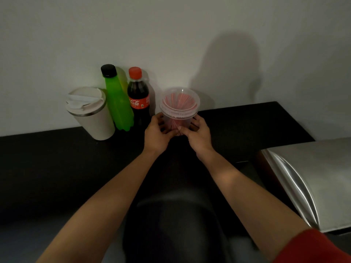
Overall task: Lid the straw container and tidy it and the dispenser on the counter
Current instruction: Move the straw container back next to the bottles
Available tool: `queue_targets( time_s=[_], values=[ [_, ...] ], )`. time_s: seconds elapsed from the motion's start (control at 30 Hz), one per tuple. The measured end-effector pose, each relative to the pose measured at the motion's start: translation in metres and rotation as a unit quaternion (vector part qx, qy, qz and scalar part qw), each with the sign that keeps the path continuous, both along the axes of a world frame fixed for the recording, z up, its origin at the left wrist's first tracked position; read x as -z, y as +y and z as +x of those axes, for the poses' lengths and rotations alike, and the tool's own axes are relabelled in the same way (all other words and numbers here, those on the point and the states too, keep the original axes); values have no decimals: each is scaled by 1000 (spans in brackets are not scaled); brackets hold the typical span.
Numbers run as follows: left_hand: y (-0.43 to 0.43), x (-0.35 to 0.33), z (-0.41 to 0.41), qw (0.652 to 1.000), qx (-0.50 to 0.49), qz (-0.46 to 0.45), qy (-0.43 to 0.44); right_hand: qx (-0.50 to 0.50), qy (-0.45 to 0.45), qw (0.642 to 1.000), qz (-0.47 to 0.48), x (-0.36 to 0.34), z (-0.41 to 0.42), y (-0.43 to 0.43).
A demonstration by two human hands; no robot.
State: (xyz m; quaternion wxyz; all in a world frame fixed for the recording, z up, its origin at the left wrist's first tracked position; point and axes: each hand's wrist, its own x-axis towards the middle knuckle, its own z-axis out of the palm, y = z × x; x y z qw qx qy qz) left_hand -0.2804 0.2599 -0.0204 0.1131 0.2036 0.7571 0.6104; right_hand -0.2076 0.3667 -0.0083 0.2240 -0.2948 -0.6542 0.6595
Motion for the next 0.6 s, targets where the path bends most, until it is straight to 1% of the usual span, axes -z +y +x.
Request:
queue_targets(
  time_s=[0.2, 0.6],
  values=[
    [6, -1, -4, 1000, -1, 1, 1, 1, 0, 1000, 3, 1, -6, 4],
    [8, -1, -12, 1000, 28, -8, 8, -8, 9, 1000, 10, 1, -7, 7]
  ],
)
